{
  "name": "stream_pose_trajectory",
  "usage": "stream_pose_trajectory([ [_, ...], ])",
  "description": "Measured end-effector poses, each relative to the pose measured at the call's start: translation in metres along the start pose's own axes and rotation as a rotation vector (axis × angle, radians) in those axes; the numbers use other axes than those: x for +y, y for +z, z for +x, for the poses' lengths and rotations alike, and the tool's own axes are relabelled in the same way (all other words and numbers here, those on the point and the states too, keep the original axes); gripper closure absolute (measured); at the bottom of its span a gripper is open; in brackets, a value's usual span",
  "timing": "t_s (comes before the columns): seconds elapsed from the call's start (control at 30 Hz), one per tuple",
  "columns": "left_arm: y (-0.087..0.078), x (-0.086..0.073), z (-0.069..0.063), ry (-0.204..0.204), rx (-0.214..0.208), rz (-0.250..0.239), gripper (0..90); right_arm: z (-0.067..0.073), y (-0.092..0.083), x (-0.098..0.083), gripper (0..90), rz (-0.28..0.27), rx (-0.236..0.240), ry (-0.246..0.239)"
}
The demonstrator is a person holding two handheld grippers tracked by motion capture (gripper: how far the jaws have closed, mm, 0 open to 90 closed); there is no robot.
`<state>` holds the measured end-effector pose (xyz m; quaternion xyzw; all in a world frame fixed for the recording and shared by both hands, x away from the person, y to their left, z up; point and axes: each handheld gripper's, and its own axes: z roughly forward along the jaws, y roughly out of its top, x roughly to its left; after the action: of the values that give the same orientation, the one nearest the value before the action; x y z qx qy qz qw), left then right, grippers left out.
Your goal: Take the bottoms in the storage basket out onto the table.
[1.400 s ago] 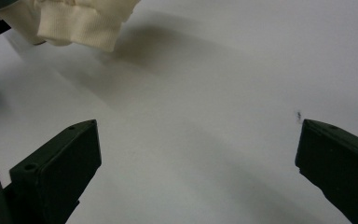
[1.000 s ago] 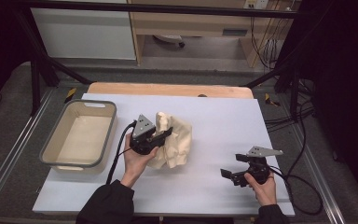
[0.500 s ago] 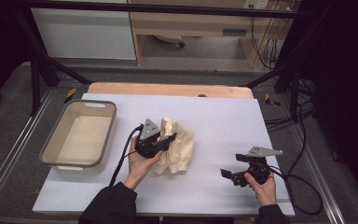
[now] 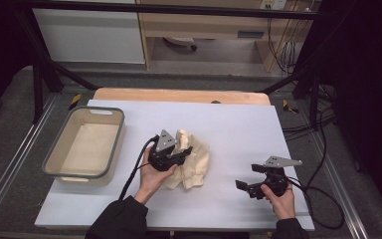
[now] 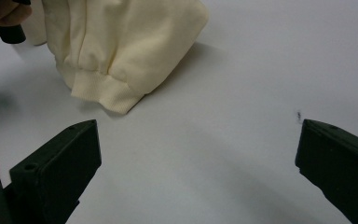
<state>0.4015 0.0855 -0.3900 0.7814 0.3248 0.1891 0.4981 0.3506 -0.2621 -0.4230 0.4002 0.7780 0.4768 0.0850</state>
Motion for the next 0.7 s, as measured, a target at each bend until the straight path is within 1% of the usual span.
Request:
stream_pose_trajectory([
  [0.03, 0.0004, -0.0003, -0.0001, 0.003, 0.0, 0.004, 58.6, 0.0, 0.0, 0.0, 0.6, 0.0, 0.0, 0.0],
  [0.07, 0.0008, -0.0005, -0.0001, 0.004, 0.0, 0.009, 56.4, 0.0, 0.0, 0.0, 0.6, 0.0, 0.0, 0.0],
  [0.2, 0.001, -0.0006, 0.0002, -0.001, -0.002, 0.013, 53.0, 0.0001, -0.0001, 0.0, 0.6, -0.001, 0.001, 0.001],
  [0.27, 0.001, -0.0007, 0.0008, -0.003, -0.001, 0.018, 48.9, 0.0, -0.0001, 0.0, 0.6, -0.001, 0.0, 0.001],
  [0.3, 0.0011, -0.0007, 0.001, -0.006, -0.002, 0.02, 44.7, 0.0, 0.0001, 0.0, 0.6, 0.0, 0.001, 0.0],
  [0.33, 0.0011, -0.0008, 0.0013, -0.008, -0.005, 0.023, 42.7, 0.0001, 0.0001, 0.0, 0.6, 0.0, 0.001, 0.0],
  [0.37, 0.001, -0.0008, 0.0015, -0.012, -0.011, 0.026, 42.7, 0.0001, 0.0001, 0.0, 0.6, 0.0, 0.001, 0.0],
  [0.47, 0.0004, -0.0005, 0.0012, -0.016, -0.019, 0.031, 36.7, 0.0001, 0.0002, 0.0, 0.6, 0.0, 0.001, 0.0],
  [0.53, -0.0002, -0.0003, 0.0008, -0.018, -0.026, 0.037, 33.4, 0.0001, 0.0002, 0.0, 0.6, 0.0, 0.001, 0.0],
  [0.7, -0.0028, 0.0007, 0.0008, -0.026, -0.054, 0.055, 21.8, 0.0001, 0.0001, 0.0, 0.6, 0.0, 0.001, 0.001],
])
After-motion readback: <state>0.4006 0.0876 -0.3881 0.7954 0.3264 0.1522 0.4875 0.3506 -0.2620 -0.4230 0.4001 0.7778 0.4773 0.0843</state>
